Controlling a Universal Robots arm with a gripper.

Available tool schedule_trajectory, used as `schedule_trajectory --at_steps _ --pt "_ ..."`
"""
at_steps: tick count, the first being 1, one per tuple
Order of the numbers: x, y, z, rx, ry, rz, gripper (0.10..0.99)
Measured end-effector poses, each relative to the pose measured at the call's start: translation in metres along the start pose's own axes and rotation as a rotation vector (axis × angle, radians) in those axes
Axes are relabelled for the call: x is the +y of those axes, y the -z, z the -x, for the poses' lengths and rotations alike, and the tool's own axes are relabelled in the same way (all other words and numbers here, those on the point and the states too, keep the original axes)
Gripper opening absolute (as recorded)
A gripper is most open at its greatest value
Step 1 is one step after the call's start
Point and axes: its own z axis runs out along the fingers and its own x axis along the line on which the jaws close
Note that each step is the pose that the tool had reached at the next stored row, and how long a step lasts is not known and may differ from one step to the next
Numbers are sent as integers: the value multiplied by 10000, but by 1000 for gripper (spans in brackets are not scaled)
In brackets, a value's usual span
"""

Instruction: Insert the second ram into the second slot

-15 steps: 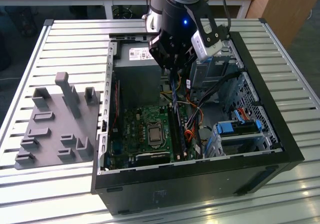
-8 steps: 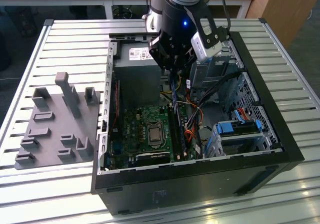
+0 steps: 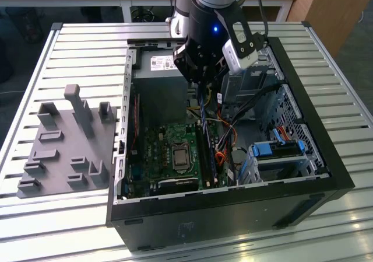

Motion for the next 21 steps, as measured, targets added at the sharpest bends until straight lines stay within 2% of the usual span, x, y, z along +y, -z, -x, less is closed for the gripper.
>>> schedule_trajectory --at_steps 21 --pt "-5 -98 1 0 0 0 137"
